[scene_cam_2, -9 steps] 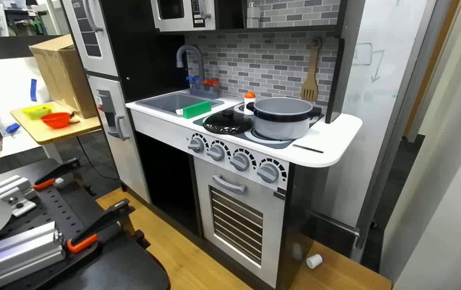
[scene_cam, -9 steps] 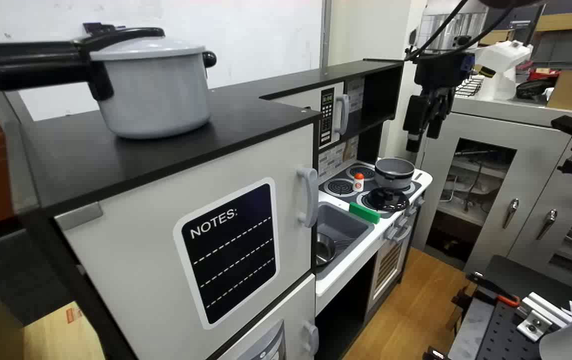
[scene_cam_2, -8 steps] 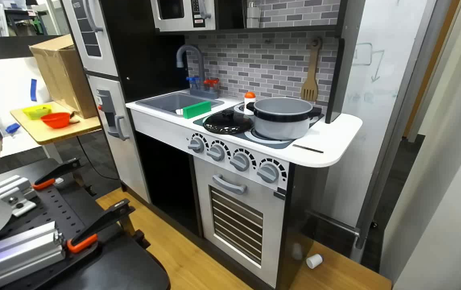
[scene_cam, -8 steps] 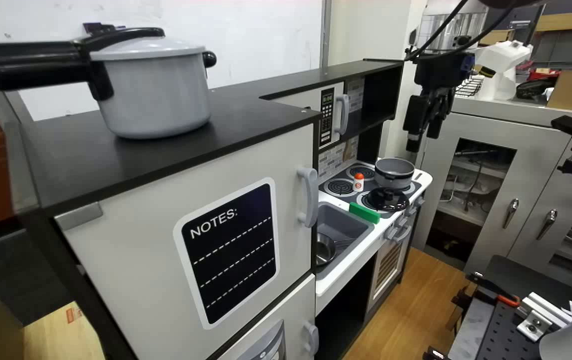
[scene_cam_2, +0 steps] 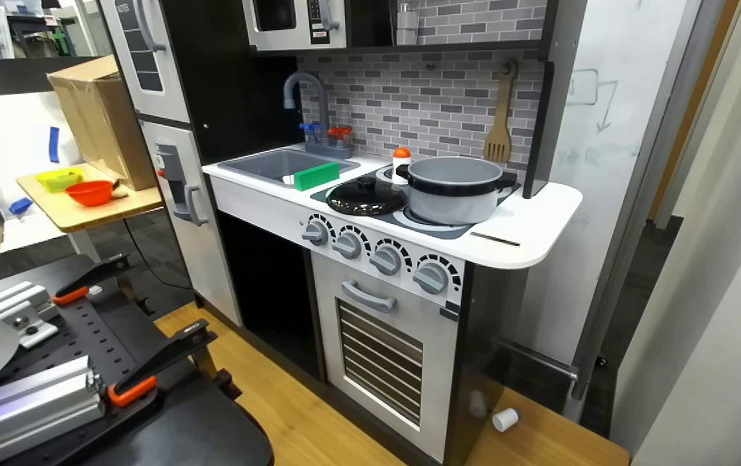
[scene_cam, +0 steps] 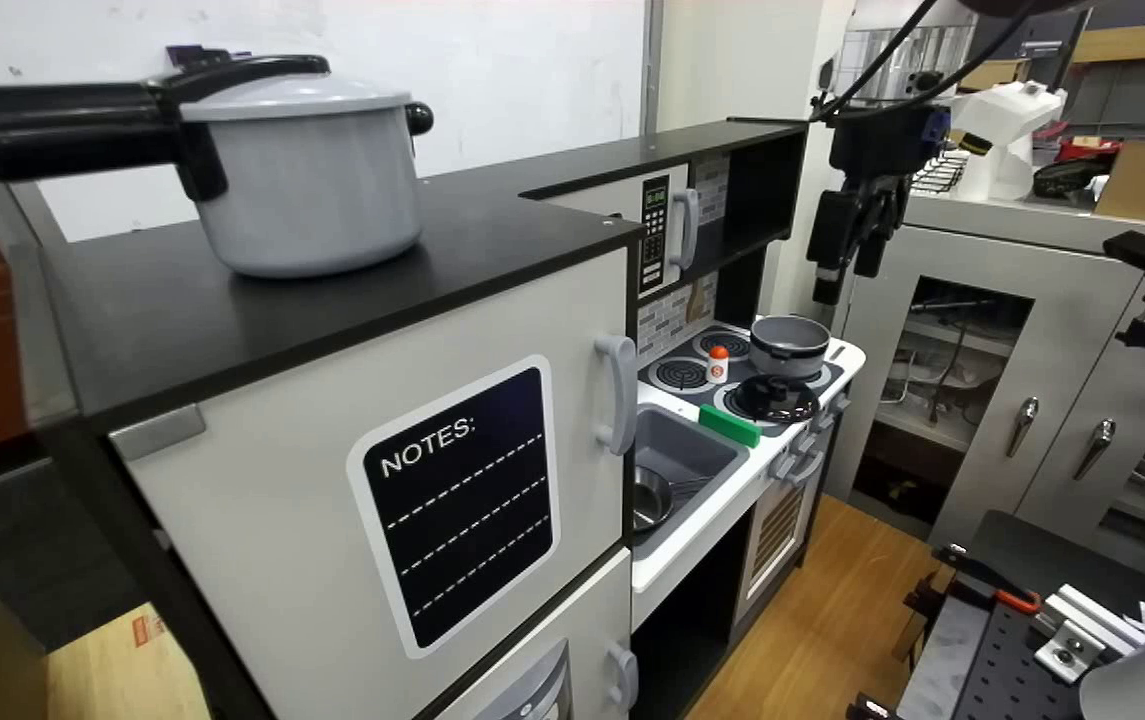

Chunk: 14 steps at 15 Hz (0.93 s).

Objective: Pick up and put down the green block then put the salt cellar inside the pot and the green block in the sink

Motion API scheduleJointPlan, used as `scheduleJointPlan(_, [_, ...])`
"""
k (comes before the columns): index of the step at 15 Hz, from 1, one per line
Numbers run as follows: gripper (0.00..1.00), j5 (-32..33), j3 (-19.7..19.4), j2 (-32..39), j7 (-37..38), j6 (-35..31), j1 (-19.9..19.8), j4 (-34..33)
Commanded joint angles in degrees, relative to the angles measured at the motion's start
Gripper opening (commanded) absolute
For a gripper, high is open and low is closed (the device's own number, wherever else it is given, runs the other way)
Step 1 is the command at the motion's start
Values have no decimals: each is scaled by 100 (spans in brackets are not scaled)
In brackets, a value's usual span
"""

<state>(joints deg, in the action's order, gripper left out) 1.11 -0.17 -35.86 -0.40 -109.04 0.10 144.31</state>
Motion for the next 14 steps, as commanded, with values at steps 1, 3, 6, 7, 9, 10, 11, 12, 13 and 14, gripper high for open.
scheduleJointPlan(1, [100, -4, 5, 2, -1, 14, -4, -12])
scheduleJointPlan(3, [100, -4, 5, 2, -1, 14, -4, -12])
scheduleJointPlan(6, [100, 55, 27, 69, -37, -78, 3, -5])
scheduleJointPlan(7, [100, 80, 27, 114, -69, -119, 8, -11])
scheduleJointPlan(9, [100, 50, -22, 305, -221, -197, 48, -75])
scheduleJointPlan(10, [100, 72, -41, 435, -287, -273, 41, -114])
scheduleJointPlan(11, [100, 107, -56, 616, -341, -375, 21, -166])
scheduleJointPlan(12, [100, 111, -75, 774, -390, -470, 17, -209])
scheduleJointPlan(13, [100, 118, -94, 991, -409, -583, 0, -283])
scheduleJointPlan(14, [100, 141, -103, 1187, -420, -679, -18, -349])
